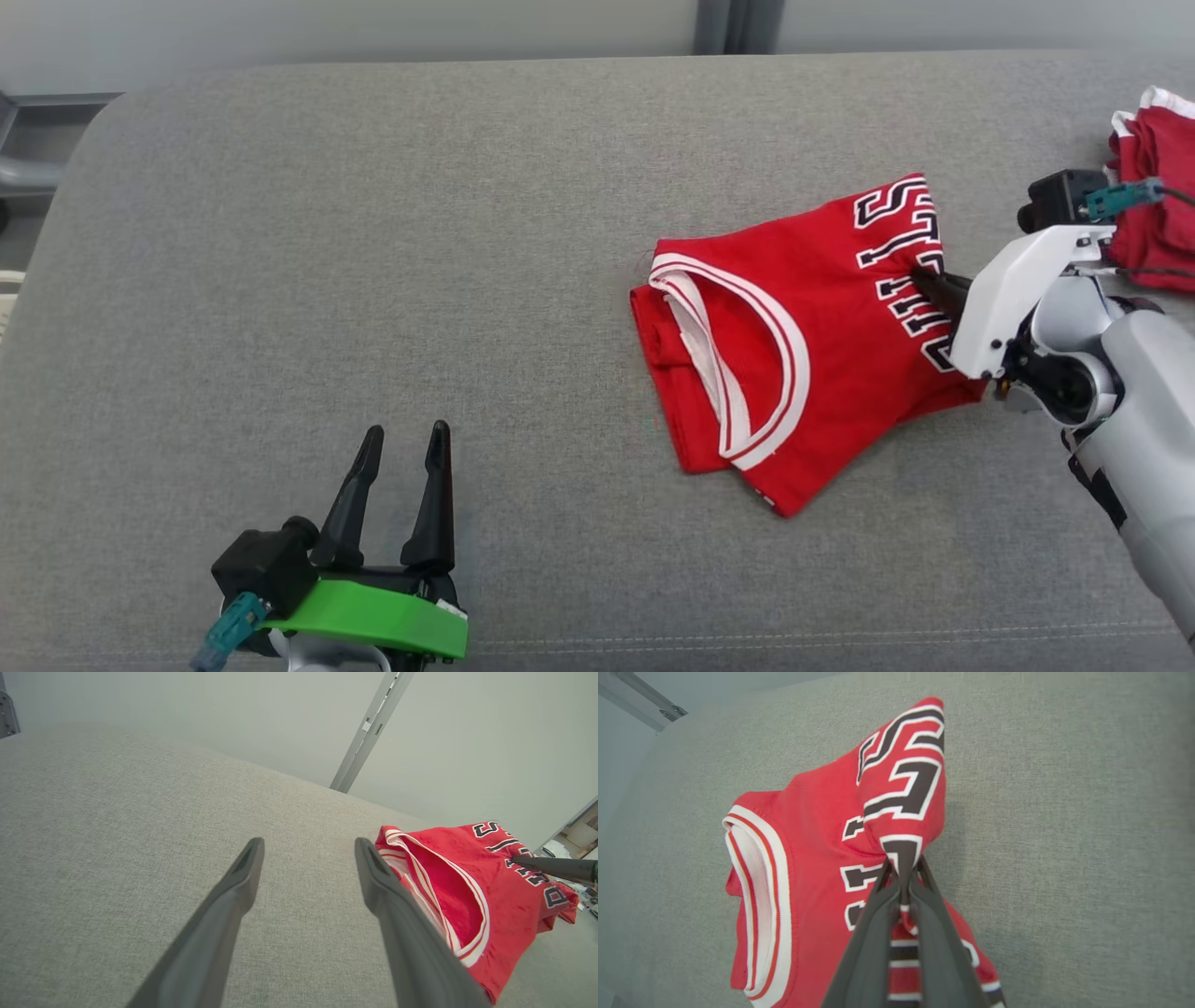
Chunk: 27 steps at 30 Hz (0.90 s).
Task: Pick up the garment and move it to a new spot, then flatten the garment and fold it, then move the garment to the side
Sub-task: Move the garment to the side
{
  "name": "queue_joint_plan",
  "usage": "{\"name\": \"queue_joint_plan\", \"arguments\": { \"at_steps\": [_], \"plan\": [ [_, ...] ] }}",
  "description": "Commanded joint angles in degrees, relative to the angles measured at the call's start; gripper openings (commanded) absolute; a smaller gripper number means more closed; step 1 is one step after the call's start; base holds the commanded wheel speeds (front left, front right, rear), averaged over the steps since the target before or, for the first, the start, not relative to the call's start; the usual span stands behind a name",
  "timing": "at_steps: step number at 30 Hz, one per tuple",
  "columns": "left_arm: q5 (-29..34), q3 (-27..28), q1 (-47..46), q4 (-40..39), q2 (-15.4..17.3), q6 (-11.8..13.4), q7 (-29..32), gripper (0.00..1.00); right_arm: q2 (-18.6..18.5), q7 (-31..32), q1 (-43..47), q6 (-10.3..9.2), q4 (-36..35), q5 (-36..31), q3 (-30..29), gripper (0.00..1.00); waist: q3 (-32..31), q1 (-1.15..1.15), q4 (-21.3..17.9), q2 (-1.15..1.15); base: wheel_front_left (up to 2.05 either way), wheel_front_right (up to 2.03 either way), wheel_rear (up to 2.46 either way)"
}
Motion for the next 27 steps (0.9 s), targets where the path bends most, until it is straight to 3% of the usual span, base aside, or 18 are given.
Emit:
{"name": "queue_joint_plan", "arguments": {
  "at_steps": [1,13,27],
  "plan": [
    [-0.31,0.11,0.34,-0.34,0.12,0.06,-0.22,1.0,-0.79,0.3,-0.64,-0.06,-0.68,-0.6,-0.36,0.0,-0.51,0.0,-1.68,0.0,0.0,0.0,0.0],
    [0.08,-0.84,-1.1,-0.51,0.07,-0.16,-0.37,1.0,-3.0,5.39,-2.36,-0.06,-6.3,-6.99,-5.97,0.0,-0.48,0.0,-9.27,0.0,0.0,0.0,0.0],
    [0.66,-0.36,-3.43,-0.48,0.45,-0.27,-0.54,1.0,0.57,8.68,-1.42,-0.06,-11.77,-11.81,-10.82,0.0,2.09,0.0,-16.45,0.0,0.0,0.0,0.0]
  ]
}}
